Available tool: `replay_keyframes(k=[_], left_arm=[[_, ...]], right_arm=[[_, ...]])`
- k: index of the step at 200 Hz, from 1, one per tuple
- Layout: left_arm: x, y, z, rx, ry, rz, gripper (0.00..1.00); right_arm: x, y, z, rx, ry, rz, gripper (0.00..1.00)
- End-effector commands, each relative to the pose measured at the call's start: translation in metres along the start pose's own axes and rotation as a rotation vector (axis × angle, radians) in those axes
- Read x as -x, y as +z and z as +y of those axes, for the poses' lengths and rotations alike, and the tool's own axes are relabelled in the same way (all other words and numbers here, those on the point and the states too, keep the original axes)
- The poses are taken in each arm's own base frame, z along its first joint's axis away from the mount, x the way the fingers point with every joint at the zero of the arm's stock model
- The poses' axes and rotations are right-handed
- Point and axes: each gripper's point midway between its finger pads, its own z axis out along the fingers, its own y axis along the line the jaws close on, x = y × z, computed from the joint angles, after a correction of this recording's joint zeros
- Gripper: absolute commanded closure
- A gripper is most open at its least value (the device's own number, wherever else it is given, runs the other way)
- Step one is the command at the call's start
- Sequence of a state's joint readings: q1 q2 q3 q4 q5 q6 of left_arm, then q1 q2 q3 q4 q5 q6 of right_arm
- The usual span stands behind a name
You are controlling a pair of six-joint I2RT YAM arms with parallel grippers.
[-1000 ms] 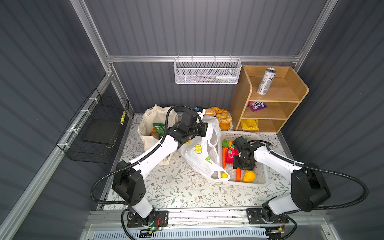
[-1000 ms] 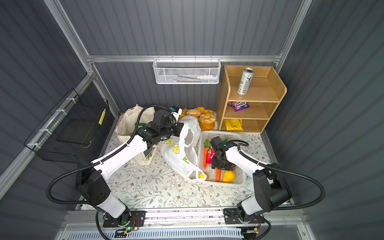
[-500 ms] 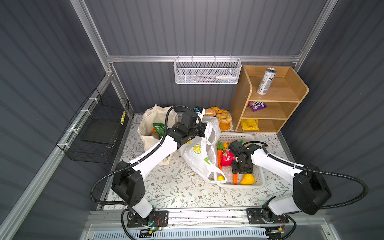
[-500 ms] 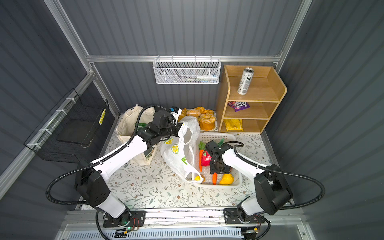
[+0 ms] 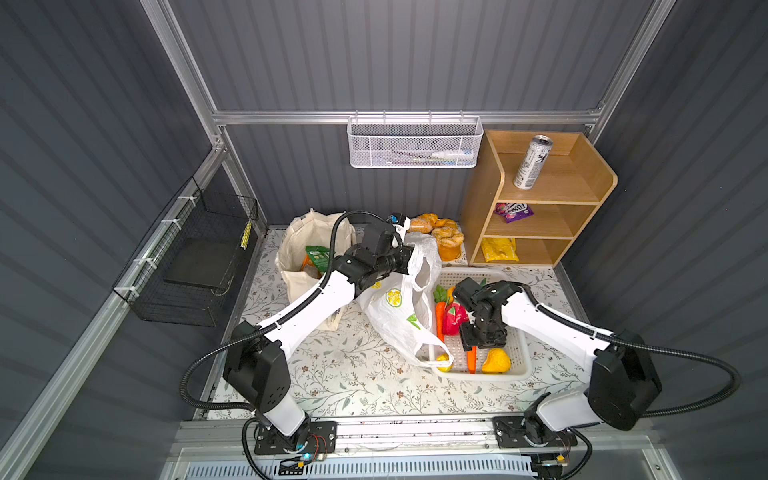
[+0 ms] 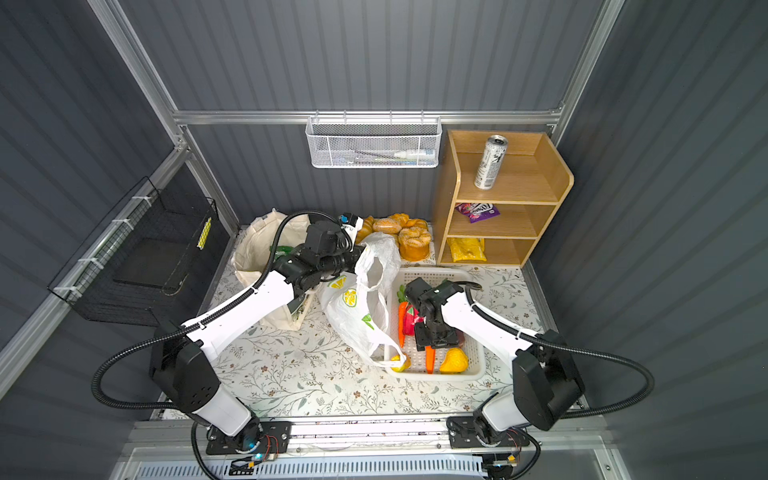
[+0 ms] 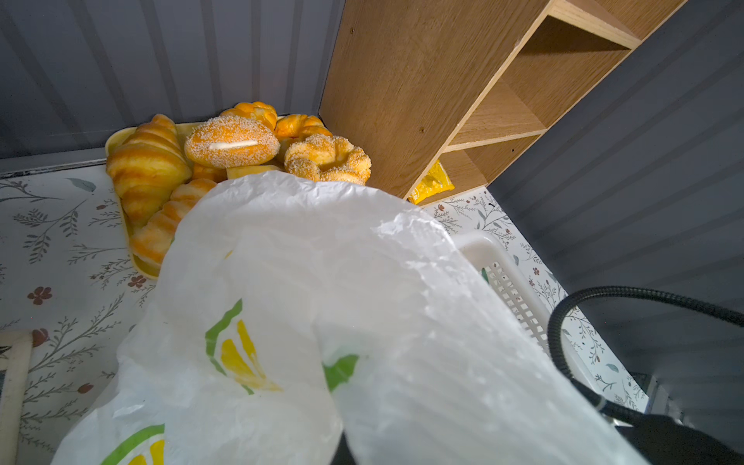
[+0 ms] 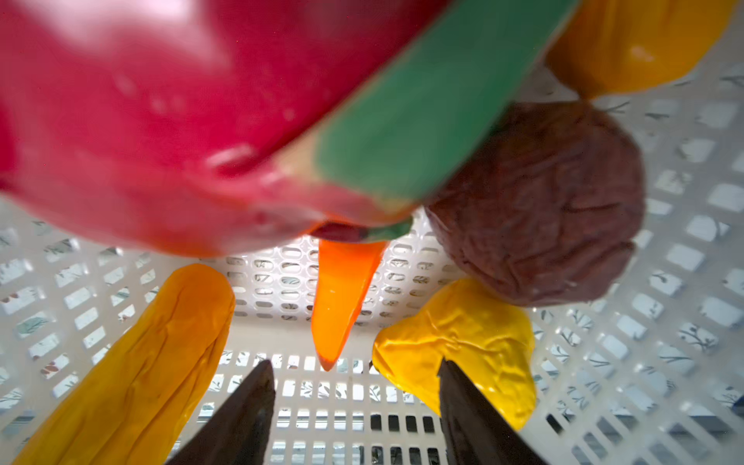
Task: Place the mixed food into the grocery bags and tie them
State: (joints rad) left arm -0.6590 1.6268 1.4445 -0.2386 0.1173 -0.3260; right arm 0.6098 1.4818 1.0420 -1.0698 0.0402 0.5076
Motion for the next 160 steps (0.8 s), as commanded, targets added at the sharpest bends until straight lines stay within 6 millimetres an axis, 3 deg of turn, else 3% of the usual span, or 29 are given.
replay_keyframes(k=[1, 55, 82, 105, 132, 160], left_arm=[[0.011, -0.006, -0.001, -0.006, 0.012, -0.029, 1.0], [0.013, -0.006, -0.001, -0.01, 0.011, -0.036, 1.0], [0.013, -0.007, 0.0, -0.007, 0.01, -0.035, 1.0], [0.014, -0.007, 0.0, -0.005, 0.006, -0.04, 1.0], [0.014, -0.007, -0.001, -0.008, 0.007, -0.041, 1.0], [0.013, -0.006, 0.0, -0.01, 0.0, -0.04, 1.0]], right_arm=[[-0.014, 0.016, 0.002, -0.001, -0.014, 0.073, 0.32], [-0.016, 0.045, 0.009, -0.005, -0.019, 0.138, 0.31], [-0.009, 0.025, 0.013, -0.026, -0.059, 0.069, 0.32], [-0.016, 0.012, 0.008, -0.049, -0.095, 0.068, 0.33], [-0.03, 0.008, -0.003, -0.101, -0.117, 0.077, 0.32], [-0.037, 0.016, 0.002, -0.051, -0.081, 0.07, 0.29]])
